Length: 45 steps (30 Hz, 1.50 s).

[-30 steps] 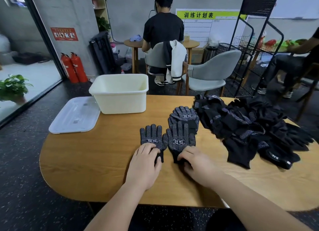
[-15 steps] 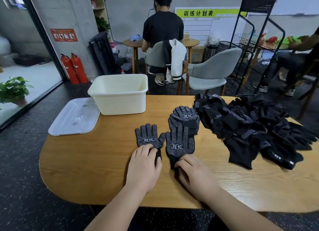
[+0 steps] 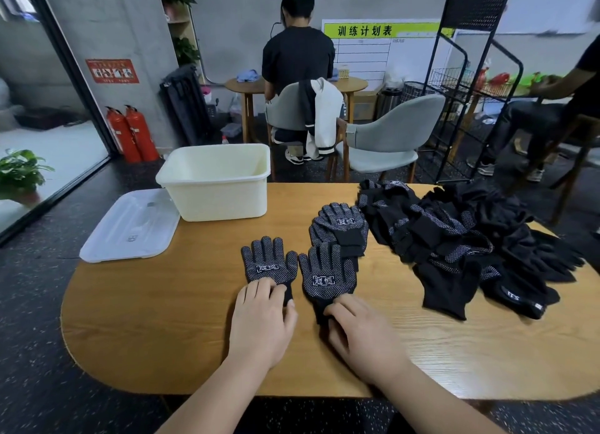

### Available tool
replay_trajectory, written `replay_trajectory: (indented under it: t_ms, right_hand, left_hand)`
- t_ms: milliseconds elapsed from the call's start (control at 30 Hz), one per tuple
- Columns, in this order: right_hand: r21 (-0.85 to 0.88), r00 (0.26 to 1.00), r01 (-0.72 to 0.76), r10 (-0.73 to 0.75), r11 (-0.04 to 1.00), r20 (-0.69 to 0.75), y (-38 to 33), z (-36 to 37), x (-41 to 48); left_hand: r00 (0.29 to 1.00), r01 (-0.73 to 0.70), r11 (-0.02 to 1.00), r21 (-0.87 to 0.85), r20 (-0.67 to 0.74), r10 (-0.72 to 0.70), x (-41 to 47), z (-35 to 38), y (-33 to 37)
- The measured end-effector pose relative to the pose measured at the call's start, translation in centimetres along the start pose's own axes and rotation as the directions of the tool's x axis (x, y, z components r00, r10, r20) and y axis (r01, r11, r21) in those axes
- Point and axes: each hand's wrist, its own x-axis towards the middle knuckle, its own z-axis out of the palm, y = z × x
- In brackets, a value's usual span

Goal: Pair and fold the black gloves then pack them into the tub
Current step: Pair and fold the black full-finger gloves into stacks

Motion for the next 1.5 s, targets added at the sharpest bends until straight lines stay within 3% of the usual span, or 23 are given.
replay_trajectory:
  t_ms: [333, 733, 1067, 1167, 1367, 1500]
  right_hand:
    - [-0.062, 0.991, -0.133, 0.132, 0.989, -0.022, 0.5, 0.1, 0.1]
    - [-0.030, 1.000, 0.010, -0.011, 0.999, -0.019, 0.1, -0.2, 0.0]
    - [0.014, 0.984, 0.179, -0.179, 0.984, -0.003, -0.1, -0.5, 0.1]
    - [0.027, 0.980, 0.197, -0.197, 0.980, -0.003, -0.2, -0.6, 0.1]
    - [0.099, 0.989, 0.146, -0.144, 0.984, -0.027, 0.1, -0.6, 0.2]
    - [0.114, 0.989, -0.009, 0.026, 0.993, -0.145, 2.3, -1.6, 2.8]
  left_hand:
    - [0.998, -0.063, 0.998, -0.028, 0.002, 0.063, 0.1, -0.1, 0.1]
    - [0.999, -0.001, 1.000, -0.021, 0.052, 0.002, 0.4, -0.1, 0.0]
    - [0.974, 0.035, 0.999, 0.010, 0.222, -0.036, 0.7, -0.5, 0.0]
    - [0.979, 0.072, 0.997, 0.001, 0.191, -0.070, 0.7, -0.6, -0.1]
    - [0.991, 0.080, 0.996, -0.046, 0.114, -0.075, 0.7, -0.6, -0.1]
    - [0.992, -0.029, 0.994, -0.101, 0.116, 0.041, 0.6, -0.7, 0.0]
